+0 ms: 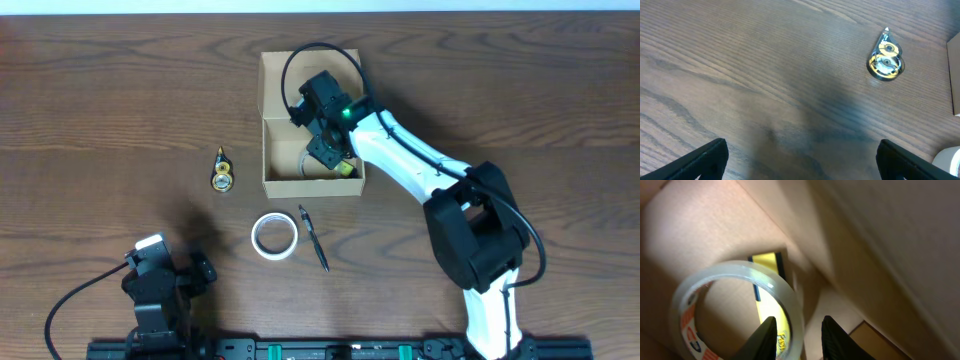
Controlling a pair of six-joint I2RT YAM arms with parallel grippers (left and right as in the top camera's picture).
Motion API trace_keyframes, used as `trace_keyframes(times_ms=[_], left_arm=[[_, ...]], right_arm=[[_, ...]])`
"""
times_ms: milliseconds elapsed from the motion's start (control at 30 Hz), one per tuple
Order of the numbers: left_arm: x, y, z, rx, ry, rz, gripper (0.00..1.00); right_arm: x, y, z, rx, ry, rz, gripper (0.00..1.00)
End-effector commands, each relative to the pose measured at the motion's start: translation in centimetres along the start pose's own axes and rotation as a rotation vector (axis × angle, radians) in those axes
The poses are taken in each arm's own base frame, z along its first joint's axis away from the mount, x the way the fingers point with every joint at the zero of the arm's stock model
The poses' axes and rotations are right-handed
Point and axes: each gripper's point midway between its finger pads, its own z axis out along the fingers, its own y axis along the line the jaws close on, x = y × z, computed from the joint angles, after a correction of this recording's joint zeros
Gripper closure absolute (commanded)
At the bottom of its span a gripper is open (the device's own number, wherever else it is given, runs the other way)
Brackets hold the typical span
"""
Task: Pack container
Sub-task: 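Carry the tape roll into the box and release it, then move the right gripper to the black pen and grasp it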
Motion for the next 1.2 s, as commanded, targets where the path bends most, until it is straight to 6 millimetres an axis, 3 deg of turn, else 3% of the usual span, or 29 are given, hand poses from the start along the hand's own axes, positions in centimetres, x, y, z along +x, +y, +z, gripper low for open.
trace_keyframes(times_ms=[0, 67, 100, 200, 367, 567, 733, 800, 867, 967, 1100, 1167], left_arm=[[0.5, 0.3, 0.2, -0.015, 0.013, 0.017, 0.05], [0.5, 0.3, 0.2, -0.015, 0.013, 0.017, 0.05], [0.5, 0.3, 0.2, -0.015, 0.013, 0.017, 0.05], [0.5, 0.3, 0.2, -0.015, 0.013, 0.017, 0.04], [0.5, 0.3, 0.2, -0.015, 0.013, 0.017, 0.05], [0.5, 0.3, 0.2, -0.015, 0.013, 0.017, 0.05], [0.5, 0.3, 0.2, -0.015, 0.013, 0.017, 0.04], [0.5, 0.3, 0.2, -0.015, 0.013, 0.017, 0.04], [0.5, 0.3, 0.2, -0.015, 0.013, 0.017, 0.05], [0.5, 0.3, 0.2, -0.015, 0.013, 0.017, 0.04], [0.5, 0.3, 0.2, -0.015, 0.013, 0.017, 0.04], [0.5, 0.3, 0.2, -0.015, 0.013, 0.017, 0.05]], right_arm=[[-2.3, 1.3, -1.0, -0.011, -0.056, -0.011, 0.67], [-3.5, 1.4, -1.8, -0.007, -0.083, -0.019, 0.59], [-4.4, 1.5, -2.5, -0.005, -0.104, -0.022, 0.40], [-6.5, 0.7, -5.0, 0.005, -0.146, 0.000, 0.17], [-7.7, 0.0, -9.0, 0.010, -0.147, 0.010, 0.03], [-6.5, -0.1, -13.5, 0.001, -0.124, 0.078, 0.06], [-2.1, 0.1, -19.6, -0.033, -0.053, 0.219, 0.09], [-0.5, 0.1, -21.8, -0.029, -0.043, 0.228, 0.01], [1.0, 0.4, -23.1, -0.028, -0.022, 0.225, 0.01], [3.9, 1.2, -23.5, -0.034, 0.019, 0.239, 0.01], [10.3, 3.0, -22.2, -0.050, 0.041, 0.309, 0.01], [12.3, 4.6, -21.6, -0.086, 0.024, 0.321, 0.01]])
